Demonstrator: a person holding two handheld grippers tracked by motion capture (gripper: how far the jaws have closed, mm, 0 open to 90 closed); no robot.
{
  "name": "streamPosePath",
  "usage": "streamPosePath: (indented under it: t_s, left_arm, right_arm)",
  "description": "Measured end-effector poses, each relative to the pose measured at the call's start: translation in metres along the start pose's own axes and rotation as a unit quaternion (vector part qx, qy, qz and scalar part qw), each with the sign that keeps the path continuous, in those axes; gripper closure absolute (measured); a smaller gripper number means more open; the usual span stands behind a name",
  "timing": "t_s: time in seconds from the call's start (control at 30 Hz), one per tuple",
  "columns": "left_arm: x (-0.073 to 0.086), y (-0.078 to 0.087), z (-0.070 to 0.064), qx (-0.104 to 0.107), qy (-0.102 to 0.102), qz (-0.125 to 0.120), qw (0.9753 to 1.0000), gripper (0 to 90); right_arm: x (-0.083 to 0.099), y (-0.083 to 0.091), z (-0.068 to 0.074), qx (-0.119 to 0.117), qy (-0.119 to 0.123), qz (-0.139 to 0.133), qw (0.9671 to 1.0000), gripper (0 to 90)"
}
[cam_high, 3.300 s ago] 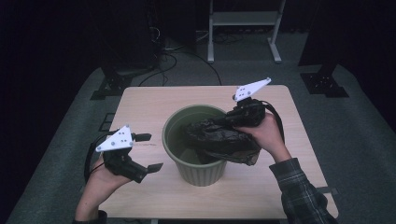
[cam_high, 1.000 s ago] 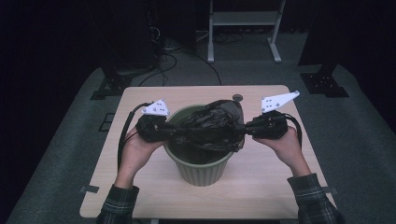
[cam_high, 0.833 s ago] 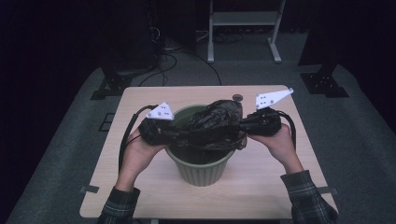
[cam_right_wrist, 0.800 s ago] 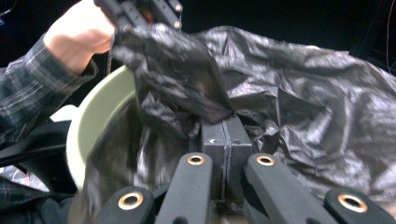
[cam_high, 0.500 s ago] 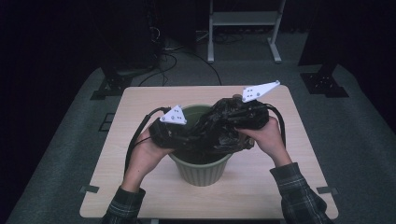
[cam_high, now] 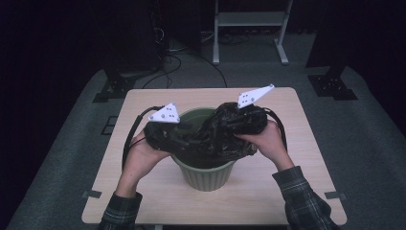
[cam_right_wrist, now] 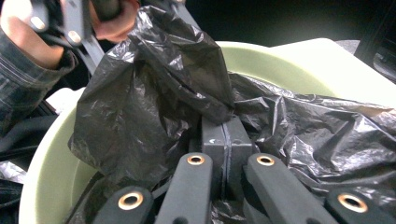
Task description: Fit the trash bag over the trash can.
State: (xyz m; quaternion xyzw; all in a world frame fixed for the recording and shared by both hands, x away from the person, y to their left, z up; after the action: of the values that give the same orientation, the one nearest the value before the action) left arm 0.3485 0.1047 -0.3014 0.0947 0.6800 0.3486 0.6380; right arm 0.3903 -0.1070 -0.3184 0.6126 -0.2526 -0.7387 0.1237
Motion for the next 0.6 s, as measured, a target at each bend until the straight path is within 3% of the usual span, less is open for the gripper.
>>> streamPosePath:
  t_s: [0.27,0.4,0.47,0.6]
  left_arm:
    - [-0.019,0.002,-0.006,0.044,-0.001,-0.046,0.9980,40.2]
    - [-0.025,-0.003,-0.005,0.056,0.002,-0.047,0.9973,46.4]
    - [-0.027,-0.008,-0.006,0.064,0.000,-0.046,0.9969,52.6]
    - [-0.027,-0.016,-0.011,0.094,-0.009,-0.034,0.9949,83.2]
  right_arm:
    - [-0.001,-0.002,0.002,0.005,0.004,0.003,1.0000,90.0]
    - [-0.001,-0.003,0.004,0.001,0.008,0.004,1.0000,90.0]
    - [-0.002,-0.003,0.006,0.001,0.012,0.003,0.9999,90.0]
    - [-0.003,-0.002,0.009,-0.004,0.020,0.000,0.9998,86.1]
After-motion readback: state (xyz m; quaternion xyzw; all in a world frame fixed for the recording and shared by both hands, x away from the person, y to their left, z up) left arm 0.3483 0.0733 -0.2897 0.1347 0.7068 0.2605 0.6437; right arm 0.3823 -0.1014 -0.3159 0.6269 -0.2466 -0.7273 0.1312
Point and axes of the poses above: each handheld gripper's, and its own axes: y roughly backward along the jaws, x roughly out of its underside, z roughly to its left, the point moved 4 cm from there along -y, roughly forward along the jaws, and after that the axes turned 3 degrees about z, right-handed, at the moved point
